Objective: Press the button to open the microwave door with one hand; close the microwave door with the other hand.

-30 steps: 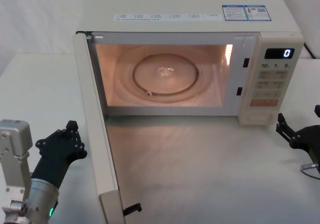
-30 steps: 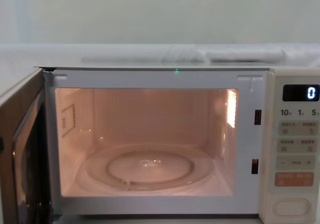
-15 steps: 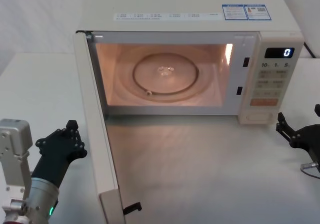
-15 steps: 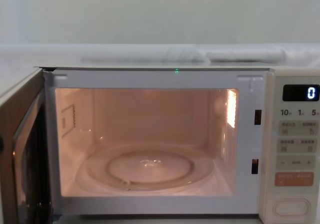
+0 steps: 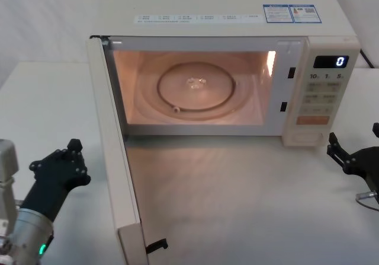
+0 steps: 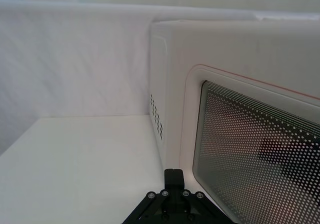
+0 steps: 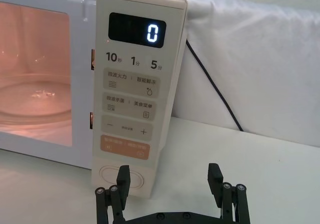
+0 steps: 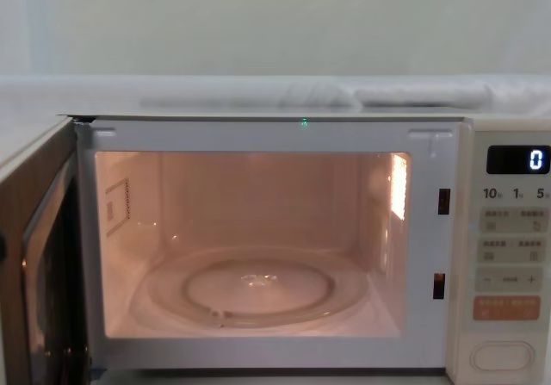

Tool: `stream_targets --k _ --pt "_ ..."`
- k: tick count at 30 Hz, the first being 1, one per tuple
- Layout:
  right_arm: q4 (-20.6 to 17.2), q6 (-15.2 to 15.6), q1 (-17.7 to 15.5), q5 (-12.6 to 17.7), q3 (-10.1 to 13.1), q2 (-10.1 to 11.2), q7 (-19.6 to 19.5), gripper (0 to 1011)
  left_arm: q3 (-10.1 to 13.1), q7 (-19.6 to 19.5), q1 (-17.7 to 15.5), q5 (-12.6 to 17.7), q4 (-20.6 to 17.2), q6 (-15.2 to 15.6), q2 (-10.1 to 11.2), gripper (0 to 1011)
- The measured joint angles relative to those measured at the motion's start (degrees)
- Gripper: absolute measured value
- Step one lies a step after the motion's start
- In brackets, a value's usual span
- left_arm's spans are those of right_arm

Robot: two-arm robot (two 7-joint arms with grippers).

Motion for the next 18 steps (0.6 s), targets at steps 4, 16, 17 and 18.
stream_targets --k 4,16,17,18 --pt "0.0 0.0 0.0 0.0 0.0 0.0 0.0 1002 -2.4 -3.4 1.3 -1.9 -1.1 0.1 1.6 0" --pt "0.0 0.0 0.0 0.0 0.0 0.0 0.0 1002 -8.7 -12.0 4.8 -9.7 -4.2 0.2 7.4 0" --pt "0.0 0.0 0.0 0.0 0.0 0.0 0.0 1002 -9.2 -12.8 5.0 -10.6 -4.4 0.2 7.9 0" --pt "0.0 0.0 0.0 0.0 0.0 0.0 0.0 1002 -10.1 -14.3 5.5 -12.3 -4.8 0.3 9.0 0"
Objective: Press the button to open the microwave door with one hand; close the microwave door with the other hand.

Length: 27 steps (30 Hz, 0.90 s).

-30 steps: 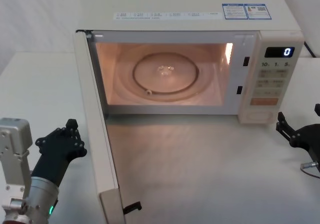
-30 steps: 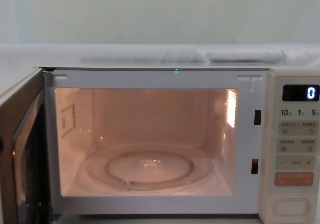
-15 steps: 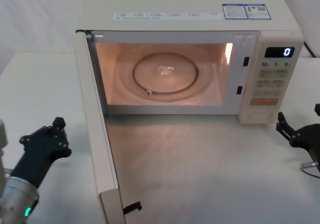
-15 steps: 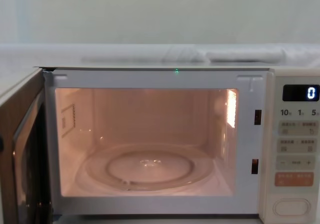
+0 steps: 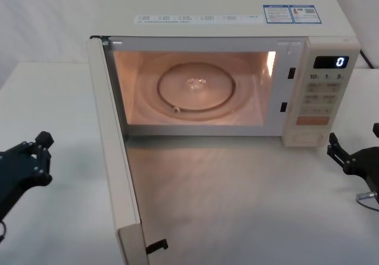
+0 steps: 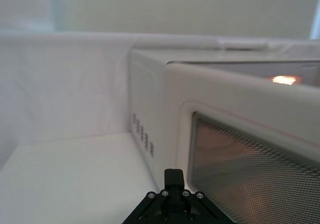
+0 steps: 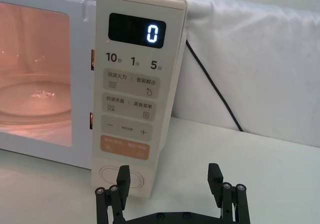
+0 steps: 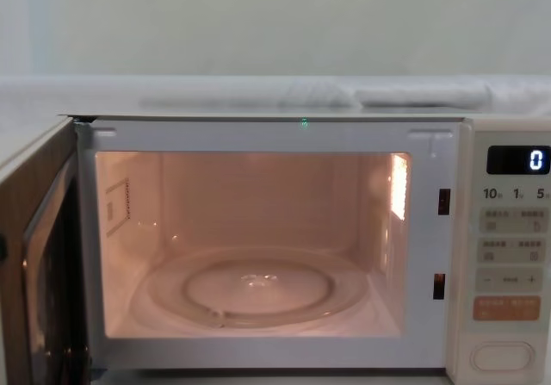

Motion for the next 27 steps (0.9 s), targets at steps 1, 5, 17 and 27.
stream_targets --k 1,5,17,27 --pt "0.0 0.0 0.0 0.0 0.0 0.0 0.0 1002 -0.5 -0.9 0.2 -0.8 -0.2 0.0 0.5 0" --pt "0.0 0.0 0.0 0.0 0.0 0.0 0.0 1002 -2.3 -4.9 1.4 -4.5 -1.0 0.0 2.9 0" --pt "0.0 0.0 0.0 0.0 0.0 0.0 0.0 1002 -3.5 -13.0 4.7 -12.3 -3.2 0.4 7.5 0" --pt "0.0 0.0 0.0 0.0 0.0 0.0 0.0 1002 0.9 -15.0 4.0 -14.7 -5.0 0.4 8.7 0"
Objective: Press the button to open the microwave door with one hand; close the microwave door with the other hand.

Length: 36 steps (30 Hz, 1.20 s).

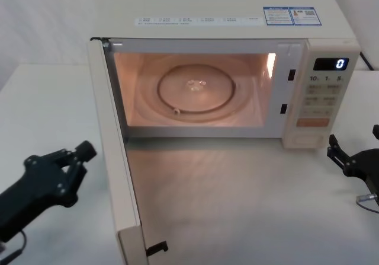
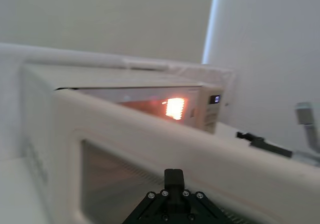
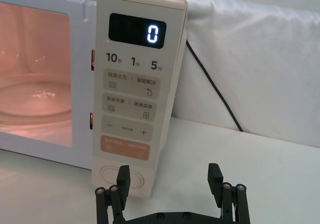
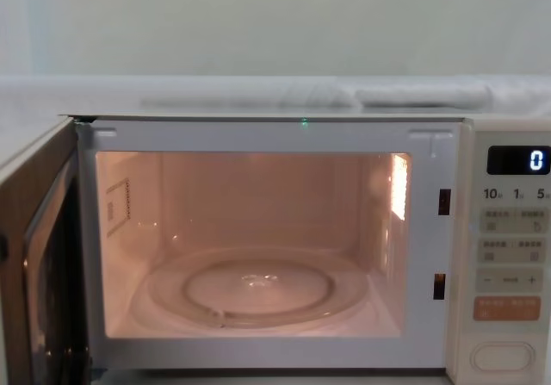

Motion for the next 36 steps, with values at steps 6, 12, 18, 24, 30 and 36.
stream_targets --k 6,12,18,24,30,36 --pt "0.0 0.0 0.0 0.0 0.0 0.0 0.0 1002 3.1 -1.2 -2.1 -0.6 -0.5 0.0 1.5 0" --pt "0.0 0.0 0.0 0.0 0.0 0.0 0.0 1002 6.1 -0.9 -4.4 -0.3 -0.1 -0.2 2.2 0" --pt "0.0 0.0 0.0 0.0 0.0 0.0 0.0 1002 10.2 0.5 -7.4 1.2 1.1 -0.5 2.2 0" --pt "0.0 0.0 0.0 0.0 0.0 0.0 0.0 1002 13.5 3.0 -10.3 3.6 2.1 -0.7 1.7 0" --pt "0.0 0.0 0.0 0.0 0.0 0.0 0.0 1002 16.0 7.4 -14.2 4.8 3.6 0.1 0.1 0" --pt "0.0 0.0 0.0 0.0 0.0 0.0 0.0 1002 18.3 8.8 -17.5 5.5 4.5 0.5 -0.3 0"
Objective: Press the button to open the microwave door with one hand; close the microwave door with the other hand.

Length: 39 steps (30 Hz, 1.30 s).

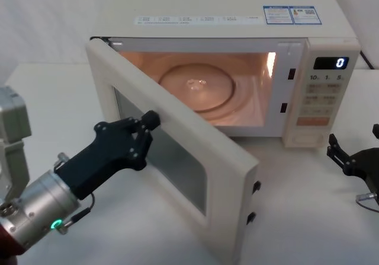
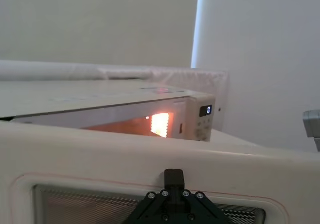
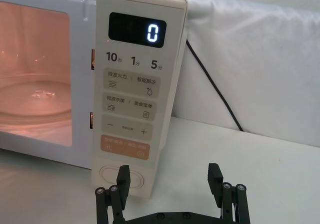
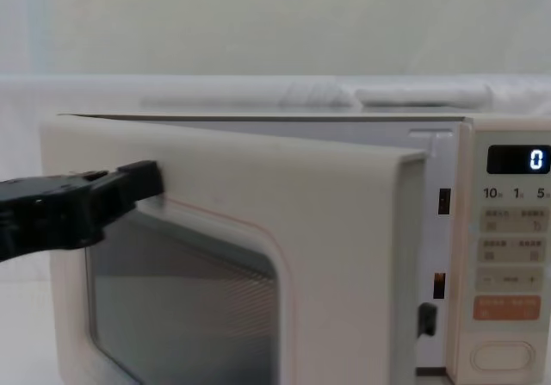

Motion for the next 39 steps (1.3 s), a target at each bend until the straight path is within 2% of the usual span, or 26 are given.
stream_targets --k 8,13,23,39 --pt "0.0 0.0 0.0 0.0 0.0 0.0 0.0 1002 3.7 -1.0 -3.4 1.1 0.7 0.3 1.3 0" --pt "0.0 0.0 0.0 0.0 0.0 0.0 0.0 1002 6.0 -0.5 -5.5 3.1 1.7 0.1 1.7 0" --pt "0.0 0.0 0.0 0.0 0.0 0.0 0.0 1002 8.5 3.2 -9.3 6.4 4.0 -0.3 -0.6 0" --pt "0.0 0.0 0.0 0.0 0.0 0.0 0.0 1002 12.4 3.0 -15.0 9.8 8.0 0.0 -3.6 0"
